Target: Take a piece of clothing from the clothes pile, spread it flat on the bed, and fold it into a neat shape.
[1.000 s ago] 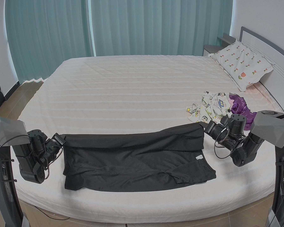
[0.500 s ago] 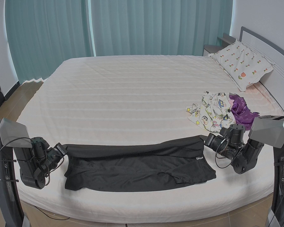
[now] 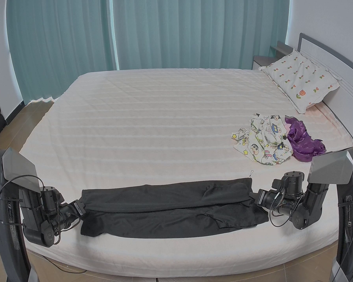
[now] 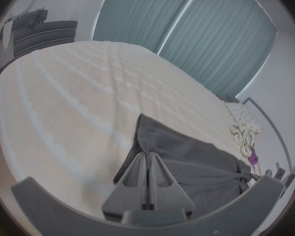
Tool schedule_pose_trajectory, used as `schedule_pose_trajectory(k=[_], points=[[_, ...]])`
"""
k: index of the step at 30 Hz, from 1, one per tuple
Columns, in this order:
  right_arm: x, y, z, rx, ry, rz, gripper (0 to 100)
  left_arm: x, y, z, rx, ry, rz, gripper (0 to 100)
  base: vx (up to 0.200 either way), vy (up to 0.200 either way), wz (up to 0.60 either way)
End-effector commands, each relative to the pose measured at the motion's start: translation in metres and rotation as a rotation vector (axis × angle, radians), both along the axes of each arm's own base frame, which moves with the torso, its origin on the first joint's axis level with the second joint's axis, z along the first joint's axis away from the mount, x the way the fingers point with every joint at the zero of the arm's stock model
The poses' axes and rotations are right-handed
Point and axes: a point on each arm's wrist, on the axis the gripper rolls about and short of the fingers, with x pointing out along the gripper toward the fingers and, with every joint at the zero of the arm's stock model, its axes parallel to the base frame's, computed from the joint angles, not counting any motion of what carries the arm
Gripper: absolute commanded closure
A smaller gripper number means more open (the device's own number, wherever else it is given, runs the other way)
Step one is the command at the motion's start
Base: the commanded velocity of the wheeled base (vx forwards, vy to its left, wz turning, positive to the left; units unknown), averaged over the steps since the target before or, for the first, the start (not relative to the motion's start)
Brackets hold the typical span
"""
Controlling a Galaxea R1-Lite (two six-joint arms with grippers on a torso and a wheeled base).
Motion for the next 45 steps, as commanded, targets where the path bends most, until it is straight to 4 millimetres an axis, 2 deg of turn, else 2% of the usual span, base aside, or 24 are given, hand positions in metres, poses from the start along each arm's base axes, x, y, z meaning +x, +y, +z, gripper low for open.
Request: schedule_pose_trajectory(k=[1, 4, 5, 6, 7, 15, 19, 21, 22, 23, 27, 29, 31, 35, 37, 38, 45], points=[[-0.009, 0.0, -0.011, -0.014, 0.047, 0.011, 100, -0.012, -0.002, -0.011, 0.022, 0.063, -0.022, 100, 0.0, 0.0, 0.0], [-0.011, 0.0, -0.012, -0.016, 0.061, 0.012, 100, -0.018, -0.002, -0.018, 0.043, 0.103, -0.041, 100, 0.0, 0.0, 0.0], [-0.012, 0.001, -0.013, -0.018, 0.065, 0.014, 0, -0.02, -0.003, -0.018, 0.043, 0.109, -0.042, 100, 0.0, 0.0, 0.0], [-0.014, 0.0, -0.013, -0.019, 0.073, 0.016, 0, -0.022, -0.003, -0.019, 0.042, 0.119, -0.044, 100, 0.0, 0.0, 0.0], [-0.015, 0.001, -0.013, -0.019, 0.074, 0.017, 0, -0.023, -0.003, -0.018, 0.044, 0.122, -0.044, 0, 0.0, 0.0, 0.0], [-0.01, -0.011, 0.002, -0.01, 0.024, -0.02, 0, -0.034, 0.003, -0.012, 0.031, 0.141, -0.013, 0, 0.0, 0.0, 0.0], [0.0, -0.014, 0.022, 0.022, -0.045, -0.039, 0, -0.039, 0.017, 0.0, -0.012, 0.112, 0.041, 0, 0.0, 0.0, 0.0], [0.009, -0.007, 0.031, 0.061, -0.073, -0.038, 0, -0.038, 0.021, 0.019, -0.11, 0.038, 0.068, 0, 0.0, 0.0, 0.0], [0.009, -0.007, 0.031, 0.061, -0.073, -0.038, 0, -0.038, 0.021, 0.019, -0.11, 0.038, 0.068, 0, 0.0, 0.0, 0.0], [0.015, 0.003, 0.034, 0.082, -0.08, -0.026, 0, -0.036, 0.021, 0.033, -0.191, -0.016, 0.07, 0, 0.0, 0.0, 0.0], [0.025, 0.018, 0.033, 0.085, -0.029, 0.004, 0, -0.031, 0.011, 0.05, -0.295, -0.073, 0.052, 0, 0.0, 0.0, 0.0], [0.027, 0.021, 0.032, 0.083, -0.02, 0.012, 0, -0.028, 0.006, 0.05, -0.316, -0.076, 0.041, 0, 0.0, 0.0, 0.0], [0.033, 0.029, 0.018, 0.071, 0.036, 0.028, 0, -0.016, -0.006, 0.049, -0.408, -0.077, 0.037, 0, 0.0, 0.0, 0.0], [0.04, 0.036, 0.004, 0.064, 0.061, 0.039, 0, -0.006, -0.013, 0.027, -0.447, -0.02, 0.049, 0, 0.0, 0.0, 0.0], [0.043, 0.037, 0.0, 0.058, 0.073, 0.04, 0, -0.006, -0.013, 0.023, -0.443, -0.009, 0.051, 0, 0.0, 0.0, 0.0], [0.044, 0.037, -0.001, 0.054, 0.083, 0.043, 100, -0.006, -0.013, 0.024, -0.446, -0.01, 0.048, 0, 0.0, 0.0, 0.0], [0.055, 0.039, 0.002, 0.052, 0.084, 0.035, 100, -0.008, -0.013, 0.023, -0.444, 0.001, 0.053, 0, 0.0, 0.0, 0.0]])
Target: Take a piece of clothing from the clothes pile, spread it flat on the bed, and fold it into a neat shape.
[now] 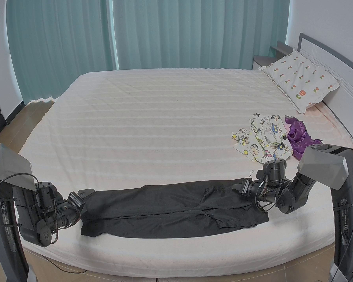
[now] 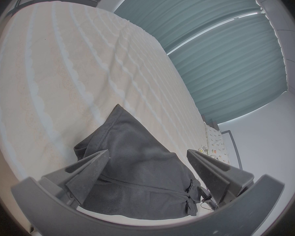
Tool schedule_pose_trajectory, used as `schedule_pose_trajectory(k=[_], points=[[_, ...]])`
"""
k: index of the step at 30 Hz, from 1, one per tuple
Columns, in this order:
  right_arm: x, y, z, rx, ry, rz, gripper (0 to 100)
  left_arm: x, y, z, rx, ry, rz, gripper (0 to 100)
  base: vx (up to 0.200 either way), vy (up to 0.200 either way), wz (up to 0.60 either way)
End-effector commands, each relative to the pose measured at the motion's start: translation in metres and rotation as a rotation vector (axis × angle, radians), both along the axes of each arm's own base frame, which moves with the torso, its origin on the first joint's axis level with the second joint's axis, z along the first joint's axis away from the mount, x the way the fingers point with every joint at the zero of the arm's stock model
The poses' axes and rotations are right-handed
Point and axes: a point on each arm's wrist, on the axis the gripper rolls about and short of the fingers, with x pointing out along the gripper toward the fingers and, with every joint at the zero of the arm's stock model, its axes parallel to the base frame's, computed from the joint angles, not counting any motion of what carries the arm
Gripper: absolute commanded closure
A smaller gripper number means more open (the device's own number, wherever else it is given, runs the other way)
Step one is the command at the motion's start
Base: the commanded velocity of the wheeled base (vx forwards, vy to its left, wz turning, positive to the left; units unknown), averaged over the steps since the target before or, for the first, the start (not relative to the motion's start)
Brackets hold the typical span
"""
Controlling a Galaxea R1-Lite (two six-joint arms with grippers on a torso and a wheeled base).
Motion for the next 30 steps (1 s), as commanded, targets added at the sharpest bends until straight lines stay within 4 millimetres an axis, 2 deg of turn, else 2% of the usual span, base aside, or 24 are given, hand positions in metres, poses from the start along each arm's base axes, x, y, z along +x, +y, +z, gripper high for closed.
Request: schedule_pose_trajectory(k=[1, 5, 8, 10, 16, 17, 20, 24, 25, 26, 28, 30], points=[[0.006, 0.0, -0.001, 0.004, -0.015, -0.011, 100, 0.0, -0.001, -0.003, 0.001, 0.001, -0.001, 0, 0.0, 0.0, 0.0], [0.008, -0.004, 0.011, 0.014, -0.055, -0.024, 100, 0.0, -0.001, -0.003, 0.002, 0.001, -0.001, 0, 0.0, 0.0, 0.0], [0.012, -0.015, 0.027, 0.029, -0.136, -0.052, 100, -0.001, -0.001, -0.003, 0.003, 0.002, -0.002, 0, 0.0, 0.0, 0.0], [0.011, -0.017, 0.028, 0.027, -0.131, -0.056, 100, 0.0, -0.001, -0.003, 0.003, 0.001, -0.002, 0, 0.0, 0.0, 0.0], [0.006, -0.014, 0.005, 0.007, -0.078, -0.042, 100, 0.0, -0.001, -0.003, 0.003, 0.001, -0.002, 0, 0.0, 0.0, 0.0], [0.007, -0.013, 0.001, 0.002, -0.076, -0.036, 0, 0.0, -0.001, -0.003, 0.003, 0.001, -0.002, 0, 0.0, 0.0, 0.0], [0.005, -0.012, -0.004, -0.018, -0.062, -0.023, 0, 0.0, -0.001, -0.003, 0.004, 0.001, -0.001, 0, 0.0, 0.0, 0.0], [0.007, -0.014, 0.003, -0.031, -0.077, -0.018, 0, 0.0, -0.001, -0.003, 0.004, 0.001, -0.001, 0, 0.0, 0.0, 0.0], [0.015, -0.015, 0.025, -0.021, -0.138, -0.026, 0, 0.0, -0.001, -0.003, 0.004, 0.002, -0.001, 0, 0.0, 0.0, 0.0], [0.019, -0.013, 0.034, -0.016, -0.162, -0.025, 0, 0.0, -0.001, -0.003, 0.004, 0.001, -0.001, 0, 0.0, 0.0, 0.0], [0.02, -0.01, 0.042, -0.014, -0.173, -0.018, 0, 0.0, -0.001, -0.003, 0.004, 0.002, 0.001, 0, 0.0, 0.0, 0.0], [0.02, 0.012, 0.058, -0.012, -0.153, 0.029, 0, -0.001, -0.001, -0.003, 0.005, 0.002, 0.002, 0, 0.0, 0.0, 0.0]])
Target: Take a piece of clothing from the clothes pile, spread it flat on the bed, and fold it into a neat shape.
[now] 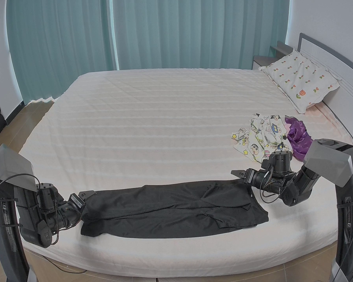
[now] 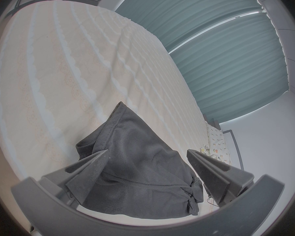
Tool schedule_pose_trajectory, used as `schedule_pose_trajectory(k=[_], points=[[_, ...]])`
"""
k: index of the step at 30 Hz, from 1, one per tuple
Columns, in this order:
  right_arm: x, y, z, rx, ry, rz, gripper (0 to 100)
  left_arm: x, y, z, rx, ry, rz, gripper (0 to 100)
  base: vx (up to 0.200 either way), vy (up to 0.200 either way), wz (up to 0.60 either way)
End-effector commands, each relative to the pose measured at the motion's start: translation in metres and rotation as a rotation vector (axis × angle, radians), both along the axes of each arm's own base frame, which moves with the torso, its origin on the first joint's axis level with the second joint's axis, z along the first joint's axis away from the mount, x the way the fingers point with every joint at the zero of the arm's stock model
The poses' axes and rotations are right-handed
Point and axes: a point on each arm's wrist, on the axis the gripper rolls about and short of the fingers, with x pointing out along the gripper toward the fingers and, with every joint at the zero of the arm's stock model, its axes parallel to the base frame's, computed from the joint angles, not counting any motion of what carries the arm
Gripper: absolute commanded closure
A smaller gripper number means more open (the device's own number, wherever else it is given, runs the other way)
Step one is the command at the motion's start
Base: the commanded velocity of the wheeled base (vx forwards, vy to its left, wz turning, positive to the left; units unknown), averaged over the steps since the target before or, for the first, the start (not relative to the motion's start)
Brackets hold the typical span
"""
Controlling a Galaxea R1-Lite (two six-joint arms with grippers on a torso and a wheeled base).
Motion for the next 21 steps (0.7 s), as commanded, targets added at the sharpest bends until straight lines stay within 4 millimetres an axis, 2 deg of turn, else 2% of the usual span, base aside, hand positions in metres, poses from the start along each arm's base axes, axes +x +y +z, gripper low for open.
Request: schedule_pose_trajectory(k=[1, 2, 3, 4, 7, 10, 14, 21], points=[[0.004, 0.026, 0.037, 0.011, -0.042, 0.055, 0, 0.0, 0.0, 0.001, 0.002, -0.014, 0.002, 0, 0.0, 0.0, 0.0], [0.003, 0.043, 0.038, 0.003, -0.034, 0.077, 0, 0.001, 0.0, 0.001, 0.002, -0.016, 0.002, 0, 0.0, 0.0, 0.0], [0.003, 0.048, 0.038, -0.003, -0.041, 0.077, 0, 0.001, 0.0, 0.001, 0.002, -0.016, 0.002, 0, 0.0, 0.0, 0.0], [0.007, 0.063, 0.038, -0.021, -0.061, 0.069, 0, 0.001, 0.0, 0.002, 0.001, -0.018, 0.002, 0, 0.0, 0.0, 0.0], [0.013, 0.079, 0.034, -0.033, -0.066, 0.071, 0, 0.001, 0.0, 0.002, 0.001, -0.02, 0.003, 0, 0.0, 0.0, 0.0], [0.012, 0.083, 0.031, -0.043, -0.036, 0.079, 0, 0.001, -0.001, 0.002, -0.003, -0.019, 0.005, 0, 0.0, 0.0, 0.0], [0.011, 0.083, 0.017, -0.062, 0.002, 0.067, 0, 0.004, -0.004, 0.003, 0.022, -0.025, 0.041, 0, 0.0, 0.0, 0.0], [0.012, 0.081, 0.014, -0.074, 0.004, 0.044, 0, 0.001, -0.004, 0.004, 0.023, -0.02, 0.042, 0, 0.0, 0.0, 0.0]])
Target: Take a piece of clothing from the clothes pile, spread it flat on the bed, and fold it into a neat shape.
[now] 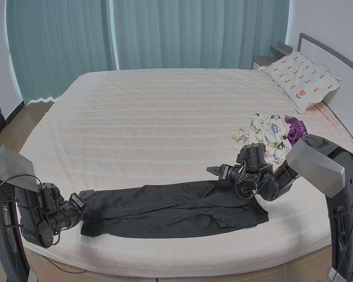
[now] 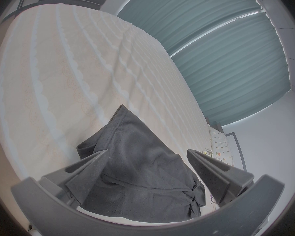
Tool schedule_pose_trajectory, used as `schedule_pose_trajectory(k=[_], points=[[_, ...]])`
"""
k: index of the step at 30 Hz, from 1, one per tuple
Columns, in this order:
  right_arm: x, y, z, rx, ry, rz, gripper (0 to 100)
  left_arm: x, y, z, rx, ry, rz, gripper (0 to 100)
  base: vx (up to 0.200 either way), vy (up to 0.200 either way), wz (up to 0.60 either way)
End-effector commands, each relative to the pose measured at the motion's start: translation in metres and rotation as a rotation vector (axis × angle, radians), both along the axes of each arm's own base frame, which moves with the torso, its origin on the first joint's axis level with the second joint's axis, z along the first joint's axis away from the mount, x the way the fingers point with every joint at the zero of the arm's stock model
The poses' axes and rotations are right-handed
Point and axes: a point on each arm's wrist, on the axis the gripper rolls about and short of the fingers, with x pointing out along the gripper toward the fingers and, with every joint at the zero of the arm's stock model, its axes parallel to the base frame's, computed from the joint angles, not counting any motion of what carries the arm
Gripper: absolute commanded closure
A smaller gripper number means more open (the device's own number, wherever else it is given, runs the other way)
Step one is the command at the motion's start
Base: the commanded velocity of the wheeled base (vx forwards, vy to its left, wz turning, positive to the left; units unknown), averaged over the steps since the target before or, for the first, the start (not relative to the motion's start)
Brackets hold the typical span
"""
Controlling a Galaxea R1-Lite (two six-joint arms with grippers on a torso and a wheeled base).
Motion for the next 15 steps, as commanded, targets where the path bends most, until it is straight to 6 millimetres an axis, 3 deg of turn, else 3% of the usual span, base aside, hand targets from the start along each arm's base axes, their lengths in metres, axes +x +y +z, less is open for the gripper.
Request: schedule_pose_trajectory(k=[1, 15], points=[[-0.0004, 0.0015, -0.0052, -0.003, 0.01, 0.002, 0, 0.0002, 0.0008, 0.0042, -0.001, -0.024, 0.004, 0, 0.0, 0.0, 0.0], [-0.0009, -0.001, -0.0032, 0.0, 0.009, -0.006, 0, 0.0003, 0.0004, 0.0063, -0.03, -0.026, 0.018, 0, 0.0, 0.0, 0.0]])
